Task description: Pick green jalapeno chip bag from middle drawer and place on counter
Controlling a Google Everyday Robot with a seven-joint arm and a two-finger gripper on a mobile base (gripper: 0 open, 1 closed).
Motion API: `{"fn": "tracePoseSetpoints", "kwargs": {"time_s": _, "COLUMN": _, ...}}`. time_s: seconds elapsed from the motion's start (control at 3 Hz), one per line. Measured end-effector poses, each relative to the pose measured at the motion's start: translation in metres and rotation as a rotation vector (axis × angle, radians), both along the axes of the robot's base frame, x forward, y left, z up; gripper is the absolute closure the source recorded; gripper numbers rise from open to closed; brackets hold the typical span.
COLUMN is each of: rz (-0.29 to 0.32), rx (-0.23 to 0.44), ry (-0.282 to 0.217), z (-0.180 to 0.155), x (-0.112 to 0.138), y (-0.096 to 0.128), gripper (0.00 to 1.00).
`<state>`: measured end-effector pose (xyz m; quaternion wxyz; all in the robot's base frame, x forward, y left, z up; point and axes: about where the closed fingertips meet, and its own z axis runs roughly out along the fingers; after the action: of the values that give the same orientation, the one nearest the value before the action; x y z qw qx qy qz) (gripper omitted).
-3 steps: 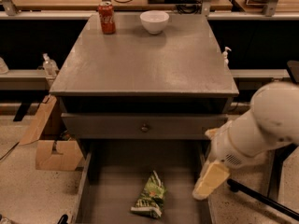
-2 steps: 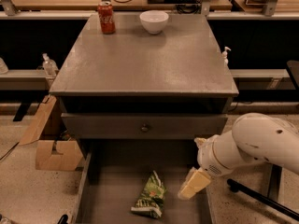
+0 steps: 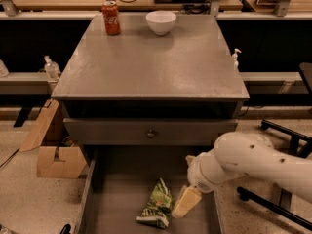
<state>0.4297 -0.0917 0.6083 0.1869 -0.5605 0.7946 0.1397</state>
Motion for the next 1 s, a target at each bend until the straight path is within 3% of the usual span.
{"fn": "tracePoseSetpoints", "kwargs": {"time_s": 0.33, "rz": 0.031, "rx": 0.008, "ry": -0.003, "z": -0.073, "x": 0.001, "y": 0.023, "gripper": 0.0}}
{"fn": "tracePoseSetpoints", "kwargs": {"time_s": 1.0, "rz": 0.047, "rx": 0.038, "ry": -0.079, "z": -0.182, "x": 0.042, "y": 0.058, "gripper": 0.0}}
